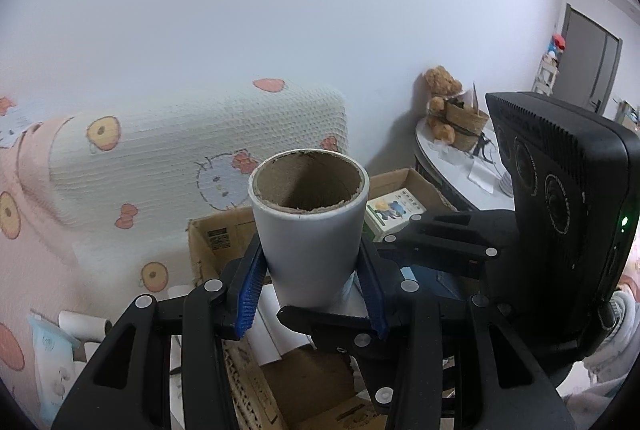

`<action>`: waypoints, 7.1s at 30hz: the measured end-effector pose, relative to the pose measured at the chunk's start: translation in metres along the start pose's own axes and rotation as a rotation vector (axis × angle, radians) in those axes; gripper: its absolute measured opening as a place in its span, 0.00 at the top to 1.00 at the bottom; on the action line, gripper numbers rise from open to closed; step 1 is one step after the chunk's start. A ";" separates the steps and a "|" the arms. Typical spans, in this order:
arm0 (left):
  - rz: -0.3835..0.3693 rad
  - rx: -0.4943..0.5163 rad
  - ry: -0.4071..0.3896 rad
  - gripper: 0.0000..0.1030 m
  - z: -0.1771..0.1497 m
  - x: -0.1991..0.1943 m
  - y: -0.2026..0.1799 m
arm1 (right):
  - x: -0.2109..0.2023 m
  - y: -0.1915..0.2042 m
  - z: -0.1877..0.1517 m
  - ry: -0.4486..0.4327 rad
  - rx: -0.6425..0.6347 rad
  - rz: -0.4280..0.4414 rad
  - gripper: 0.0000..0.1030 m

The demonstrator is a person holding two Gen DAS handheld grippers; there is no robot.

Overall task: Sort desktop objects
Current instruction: 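Carry the held tube with the left gripper over the cardboard box, then lower the tube among the tubes in the box and open left gripper, then withdraw the open left gripper from the box back to the pile, then reach the left gripper down to a white tube lying on its side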

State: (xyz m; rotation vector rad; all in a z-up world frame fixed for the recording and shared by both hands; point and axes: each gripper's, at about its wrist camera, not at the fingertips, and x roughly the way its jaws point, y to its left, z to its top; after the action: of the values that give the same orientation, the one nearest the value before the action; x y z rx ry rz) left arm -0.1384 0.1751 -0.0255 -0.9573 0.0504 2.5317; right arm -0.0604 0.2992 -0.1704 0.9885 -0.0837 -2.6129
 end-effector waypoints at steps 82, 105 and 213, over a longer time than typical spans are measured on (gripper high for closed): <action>-0.053 -0.361 0.429 0.51 -0.010 0.134 0.027 | 0.026 -0.061 -0.050 0.507 0.215 -0.230 0.61; 0.200 -0.181 -0.141 0.90 -0.065 -0.033 0.063 | 0.015 0.029 -0.017 0.165 0.165 -0.181 0.61; 0.466 -0.508 0.570 0.53 -0.112 0.095 0.355 | 0.346 0.058 0.000 0.066 0.722 0.040 0.53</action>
State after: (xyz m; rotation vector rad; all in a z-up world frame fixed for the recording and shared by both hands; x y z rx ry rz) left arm -0.2763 -0.1312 -0.2129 -2.0570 -0.2378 2.6267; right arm -0.2844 0.1274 -0.3789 1.2610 -1.0725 -2.5341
